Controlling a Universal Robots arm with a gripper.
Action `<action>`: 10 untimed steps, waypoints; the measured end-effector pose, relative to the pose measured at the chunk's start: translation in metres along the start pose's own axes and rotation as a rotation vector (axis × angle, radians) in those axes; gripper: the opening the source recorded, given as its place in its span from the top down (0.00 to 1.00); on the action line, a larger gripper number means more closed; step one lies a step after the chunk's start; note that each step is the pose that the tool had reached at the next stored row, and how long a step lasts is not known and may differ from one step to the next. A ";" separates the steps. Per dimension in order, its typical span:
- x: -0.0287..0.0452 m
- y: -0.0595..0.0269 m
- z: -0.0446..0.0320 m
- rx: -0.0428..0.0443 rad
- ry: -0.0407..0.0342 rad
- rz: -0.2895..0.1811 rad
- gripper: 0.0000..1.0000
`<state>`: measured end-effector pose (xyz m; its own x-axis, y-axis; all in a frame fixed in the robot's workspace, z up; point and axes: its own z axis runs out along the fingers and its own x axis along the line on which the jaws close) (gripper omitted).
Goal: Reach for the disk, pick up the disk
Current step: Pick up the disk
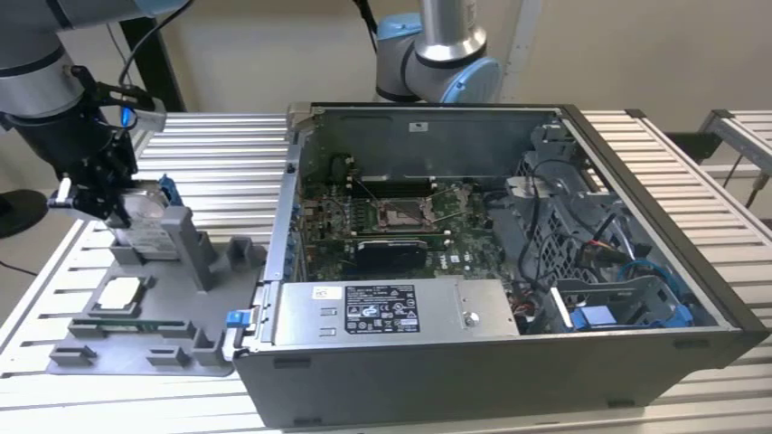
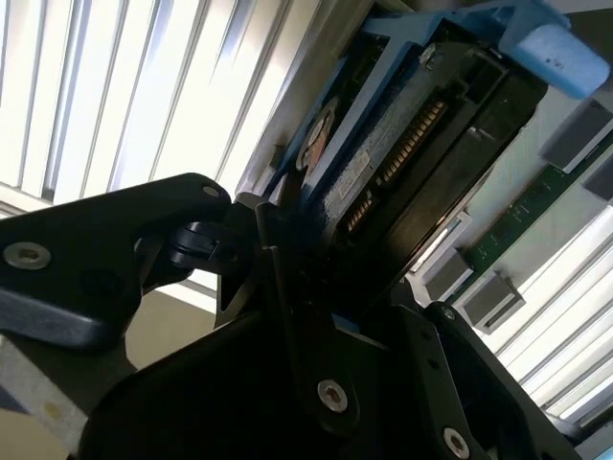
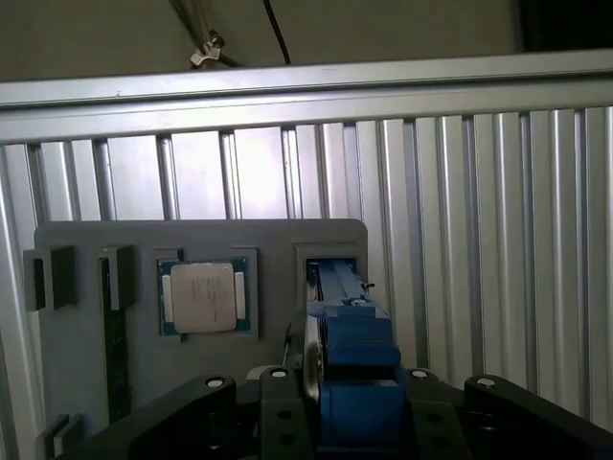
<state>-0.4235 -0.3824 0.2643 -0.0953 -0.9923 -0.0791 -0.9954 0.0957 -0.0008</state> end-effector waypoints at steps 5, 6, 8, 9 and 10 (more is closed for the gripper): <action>-0.0005 0.0000 -0.0067 -0.0002 0.0002 0.000 1.00; -0.0007 0.0000 -0.0089 -0.0002 0.0002 0.000 1.00; -0.0011 0.0000 -0.0137 -0.0003 0.0002 0.000 1.00; -0.0013 0.0000 -0.0161 -0.0002 0.0001 0.000 1.00; -0.0015 0.0000 -0.0185 -0.0001 0.0004 0.000 1.00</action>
<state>-0.4235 -0.3824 0.2829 -0.0953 -0.9923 -0.0788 -0.9954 0.0956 -0.0006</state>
